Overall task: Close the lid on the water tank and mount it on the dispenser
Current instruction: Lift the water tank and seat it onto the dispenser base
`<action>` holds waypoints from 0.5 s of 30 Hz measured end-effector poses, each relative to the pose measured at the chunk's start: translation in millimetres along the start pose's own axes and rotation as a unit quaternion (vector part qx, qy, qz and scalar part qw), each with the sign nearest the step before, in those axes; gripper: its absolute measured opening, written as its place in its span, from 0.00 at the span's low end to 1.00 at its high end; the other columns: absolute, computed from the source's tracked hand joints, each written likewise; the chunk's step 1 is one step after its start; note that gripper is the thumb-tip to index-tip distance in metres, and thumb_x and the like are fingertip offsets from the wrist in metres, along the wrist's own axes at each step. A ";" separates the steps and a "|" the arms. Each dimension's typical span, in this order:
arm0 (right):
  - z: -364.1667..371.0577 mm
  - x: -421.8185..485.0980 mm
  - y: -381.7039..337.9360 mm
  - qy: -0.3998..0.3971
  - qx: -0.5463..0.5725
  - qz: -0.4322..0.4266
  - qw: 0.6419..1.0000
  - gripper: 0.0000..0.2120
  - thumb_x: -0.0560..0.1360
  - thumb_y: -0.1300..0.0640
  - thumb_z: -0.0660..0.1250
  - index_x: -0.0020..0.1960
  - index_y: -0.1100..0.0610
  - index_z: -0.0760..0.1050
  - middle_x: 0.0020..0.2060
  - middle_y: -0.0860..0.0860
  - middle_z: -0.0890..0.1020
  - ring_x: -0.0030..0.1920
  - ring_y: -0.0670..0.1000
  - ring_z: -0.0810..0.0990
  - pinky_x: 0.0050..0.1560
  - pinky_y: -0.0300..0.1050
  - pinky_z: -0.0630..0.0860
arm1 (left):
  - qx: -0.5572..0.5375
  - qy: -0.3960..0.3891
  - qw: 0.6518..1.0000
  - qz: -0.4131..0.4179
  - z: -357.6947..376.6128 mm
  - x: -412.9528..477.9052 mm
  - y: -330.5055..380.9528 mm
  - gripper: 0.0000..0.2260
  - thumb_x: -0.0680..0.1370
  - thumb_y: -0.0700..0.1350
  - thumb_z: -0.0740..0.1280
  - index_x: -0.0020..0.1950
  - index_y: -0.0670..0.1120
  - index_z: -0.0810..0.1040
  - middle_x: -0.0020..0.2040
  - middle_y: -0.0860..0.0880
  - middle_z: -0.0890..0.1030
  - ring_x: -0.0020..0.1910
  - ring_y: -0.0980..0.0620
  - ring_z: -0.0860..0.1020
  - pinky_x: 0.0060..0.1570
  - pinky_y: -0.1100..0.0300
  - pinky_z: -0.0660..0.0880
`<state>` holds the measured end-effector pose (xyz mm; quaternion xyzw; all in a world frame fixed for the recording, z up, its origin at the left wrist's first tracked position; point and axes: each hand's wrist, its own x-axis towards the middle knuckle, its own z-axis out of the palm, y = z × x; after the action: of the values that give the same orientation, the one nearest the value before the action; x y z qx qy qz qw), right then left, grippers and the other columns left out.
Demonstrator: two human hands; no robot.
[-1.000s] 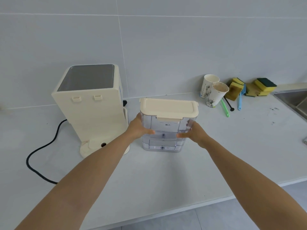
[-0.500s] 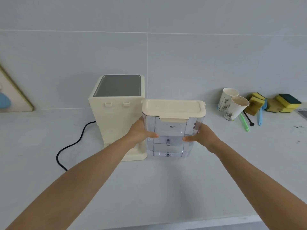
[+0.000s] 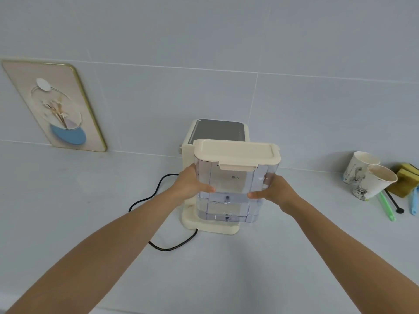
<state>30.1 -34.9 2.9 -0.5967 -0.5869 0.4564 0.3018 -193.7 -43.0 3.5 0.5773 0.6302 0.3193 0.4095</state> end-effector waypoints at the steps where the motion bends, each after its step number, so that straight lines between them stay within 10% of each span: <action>1: 1.9 -1.1 0.8 0.002 -0.006 0.010 1.000 0.22 0.64 0.63 0.75 0.54 0.59 0.70 0.41 0.45 0.73 0.51 0.52 0.71 0.44 0.39 0.67 | -0.003 -0.002 1.000 -0.007 1.1 -0.4 -1.9 0.28 0.67 0.37 0.75 0.64 0.42 0.70 0.60 0.44 0.78 0.60 0.48 0.74 0.56 0.61 0.69; 15: 19.4 6.4 14.1 -0.003 0.028 0.033 0.999 0.34 0.63 0.66 0.75 0.66 0.64 0.66 0.54 0.49 0.72 0.63 0.54 0.71 0.55 0.41 0.66 | -0.044 -0.035 0.998 -0.031 -6.9 4.2 -13.8 0.30 0.66 0.32 0.74 0.66 0.44 0.70 0.62 0.45 0.78 0.63 0.47 0.74 0.64 0.52 0.71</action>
<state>17.9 -33.9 -18.7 -0.6057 -0.5545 0.4848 0.3012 -206.2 -40.1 -6.0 0.5500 0.6184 0.3131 0.4658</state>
